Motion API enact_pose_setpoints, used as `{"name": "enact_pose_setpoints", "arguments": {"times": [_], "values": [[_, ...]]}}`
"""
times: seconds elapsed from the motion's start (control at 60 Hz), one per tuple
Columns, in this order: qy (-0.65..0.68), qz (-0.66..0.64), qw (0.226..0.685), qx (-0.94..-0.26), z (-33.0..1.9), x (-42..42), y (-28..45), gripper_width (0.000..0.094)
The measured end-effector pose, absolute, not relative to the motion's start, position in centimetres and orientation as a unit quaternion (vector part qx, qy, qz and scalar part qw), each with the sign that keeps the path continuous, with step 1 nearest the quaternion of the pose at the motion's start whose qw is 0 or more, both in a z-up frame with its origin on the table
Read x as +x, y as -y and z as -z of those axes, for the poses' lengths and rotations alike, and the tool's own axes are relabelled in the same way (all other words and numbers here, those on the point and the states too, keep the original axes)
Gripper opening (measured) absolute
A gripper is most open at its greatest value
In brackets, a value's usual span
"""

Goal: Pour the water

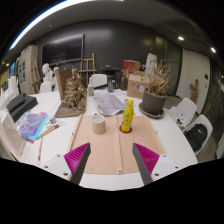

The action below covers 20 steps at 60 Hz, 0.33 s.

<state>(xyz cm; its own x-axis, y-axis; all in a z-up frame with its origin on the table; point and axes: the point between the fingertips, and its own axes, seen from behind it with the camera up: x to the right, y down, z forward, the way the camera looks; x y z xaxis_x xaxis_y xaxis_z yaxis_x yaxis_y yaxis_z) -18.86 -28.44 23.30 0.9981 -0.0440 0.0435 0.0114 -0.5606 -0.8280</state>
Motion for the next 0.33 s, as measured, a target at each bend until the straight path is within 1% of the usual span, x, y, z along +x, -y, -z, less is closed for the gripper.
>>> {"name": "enact_pose_setpoints", "arguments": {"times": [0.333], "values": [[-0.012,0.055,0.473,-0.880,-24.1,-19.0,30.9,0.0863]]}}
